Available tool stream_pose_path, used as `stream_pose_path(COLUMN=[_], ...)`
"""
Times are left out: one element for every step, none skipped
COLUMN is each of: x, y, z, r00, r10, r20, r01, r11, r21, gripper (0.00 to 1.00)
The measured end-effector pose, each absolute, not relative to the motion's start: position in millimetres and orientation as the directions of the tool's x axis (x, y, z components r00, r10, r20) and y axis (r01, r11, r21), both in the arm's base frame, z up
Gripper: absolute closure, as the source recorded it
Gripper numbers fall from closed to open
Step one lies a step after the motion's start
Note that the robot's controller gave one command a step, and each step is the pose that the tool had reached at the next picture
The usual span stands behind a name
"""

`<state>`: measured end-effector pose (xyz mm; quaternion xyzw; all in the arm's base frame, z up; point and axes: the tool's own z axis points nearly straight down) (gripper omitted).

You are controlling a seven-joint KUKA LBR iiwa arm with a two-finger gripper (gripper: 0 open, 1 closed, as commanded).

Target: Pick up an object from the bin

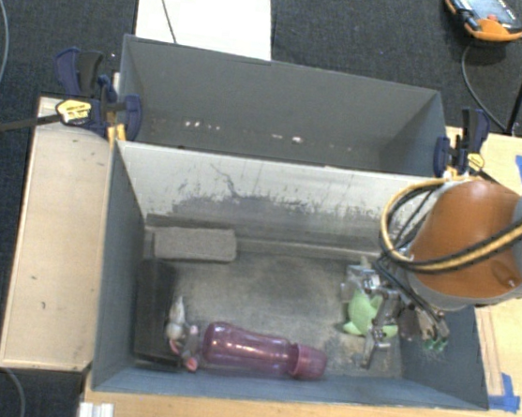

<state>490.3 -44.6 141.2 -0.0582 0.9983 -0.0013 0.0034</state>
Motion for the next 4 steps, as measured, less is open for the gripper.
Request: stream_pose_path(x=[497.4, 500.2, 537.3, 550.4], y=[-68, -93, -94, -122], z=[116, 94, 92, 78], r00=[-0.985, -0.987, -0.957, -0.996], r10=[-0.172, -0.16, -0.289, -0.086], r20=[-0.006, -0.008, -0.007, -0.015], r01=[-0.172, -0.16, -0.289, -0.086], r11=[0.985, 0.987, 0.957, 0.996], r21=[0.004, -0.007, 0.002, -0.007], gripper=[0.0, 0.0, 0.0, 1.0])
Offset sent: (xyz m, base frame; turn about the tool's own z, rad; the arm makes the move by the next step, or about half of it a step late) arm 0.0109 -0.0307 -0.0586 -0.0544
